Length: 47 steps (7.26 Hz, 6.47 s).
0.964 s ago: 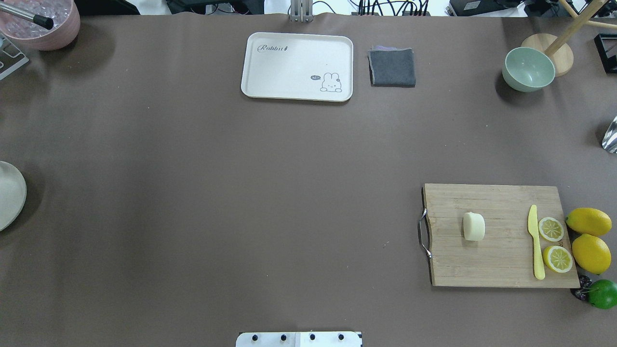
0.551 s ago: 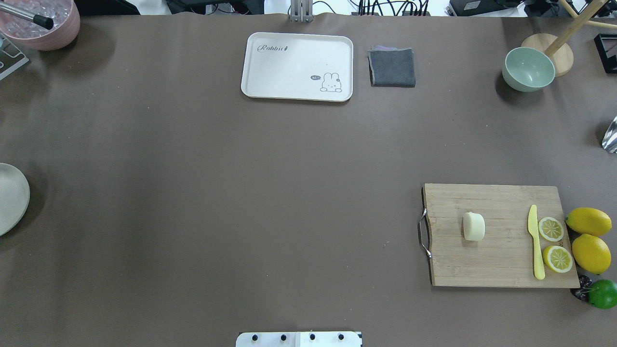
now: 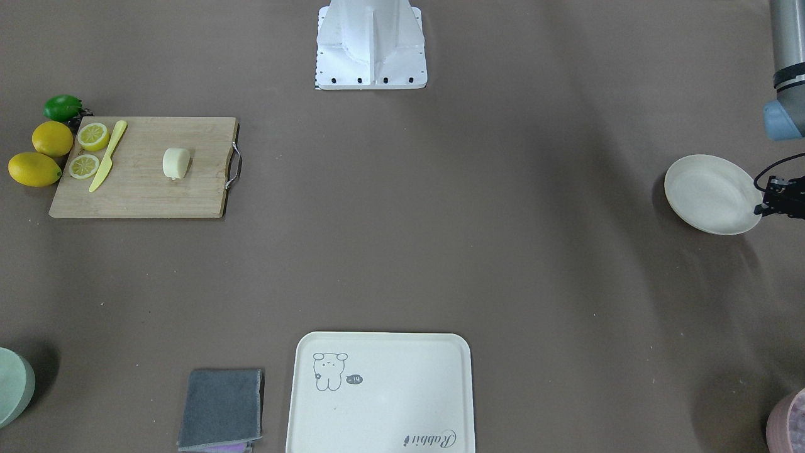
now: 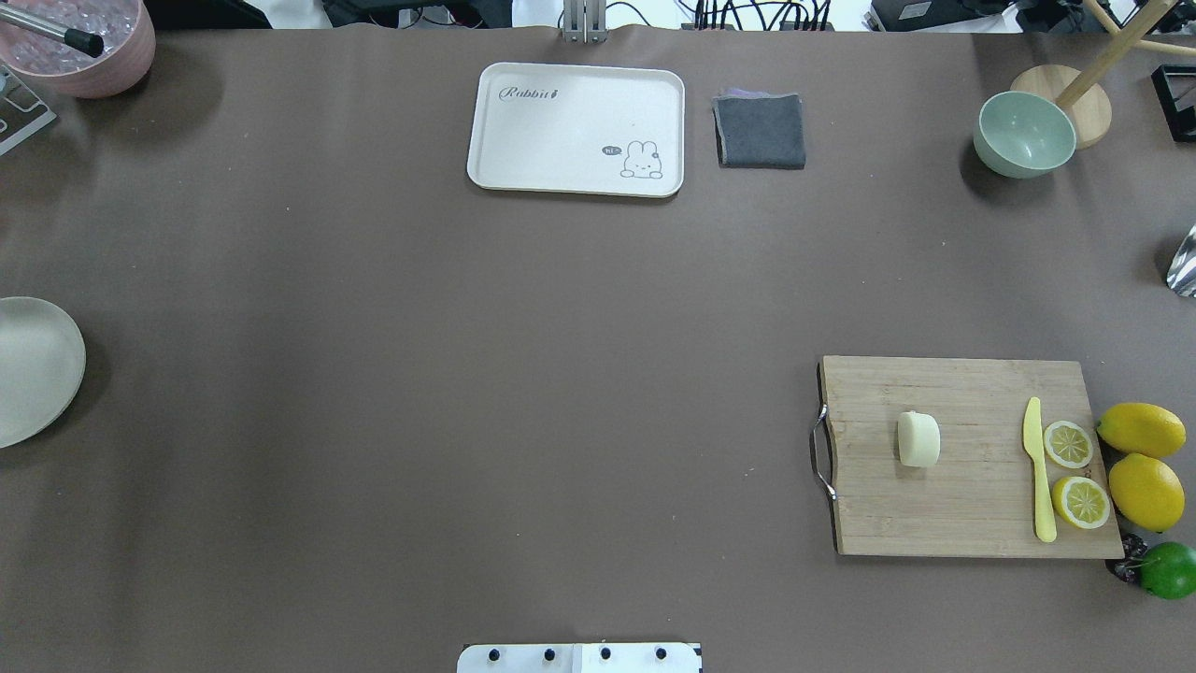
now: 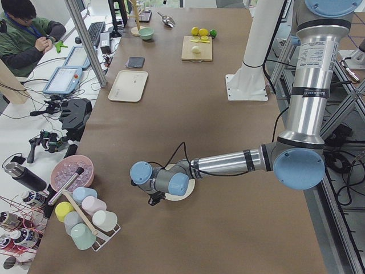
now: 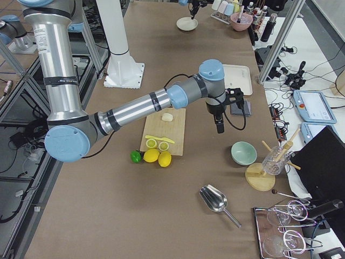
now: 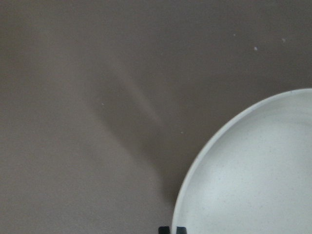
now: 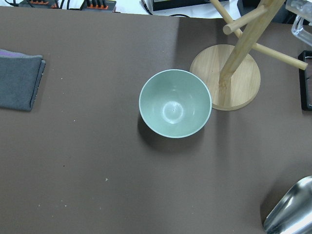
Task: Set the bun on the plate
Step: 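Push the white plate with the left gripper toward the table center, then release the white plate and withdraw the left gripper toward its rest pose, then reach the right gripper down to the pale bun on the cutting board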
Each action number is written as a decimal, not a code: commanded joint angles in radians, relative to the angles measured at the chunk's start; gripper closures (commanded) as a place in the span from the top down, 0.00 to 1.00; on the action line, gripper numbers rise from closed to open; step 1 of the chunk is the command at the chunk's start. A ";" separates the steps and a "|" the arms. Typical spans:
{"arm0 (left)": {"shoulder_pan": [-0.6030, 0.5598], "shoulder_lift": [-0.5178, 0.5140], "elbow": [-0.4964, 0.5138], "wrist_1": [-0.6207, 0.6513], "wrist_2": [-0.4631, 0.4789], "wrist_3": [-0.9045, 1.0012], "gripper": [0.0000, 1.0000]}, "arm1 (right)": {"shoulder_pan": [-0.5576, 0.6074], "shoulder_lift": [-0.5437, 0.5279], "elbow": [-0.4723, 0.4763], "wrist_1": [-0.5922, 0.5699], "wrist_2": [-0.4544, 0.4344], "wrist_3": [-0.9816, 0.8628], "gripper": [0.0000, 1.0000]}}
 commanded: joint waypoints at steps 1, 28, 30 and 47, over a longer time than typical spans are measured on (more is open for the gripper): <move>-0.054 -0.117 -0.011 0.120 -0.029 -0.052 0.00 | -0.001 0.009 -0.003 -0.007 0.008 0.001 1.00; 0.626 -0.388 -0.413 -0.325 0.346 -1.476 0.98 | -0.092 0.135 -0.107 -0.004 0.038 0.028 1.00; 0.468 -0.377 -0.413 -0.328 0.226 -1.465 0.98 | -0.127 0.173 -0.117 -0.017 0.063 0.040 1.00; 0.207 -0.279 -0.382 -0.303 0.201 -1.227 0.98 | -0.700 -0.049 0.049 -0.047 -0.100 0.537 1.00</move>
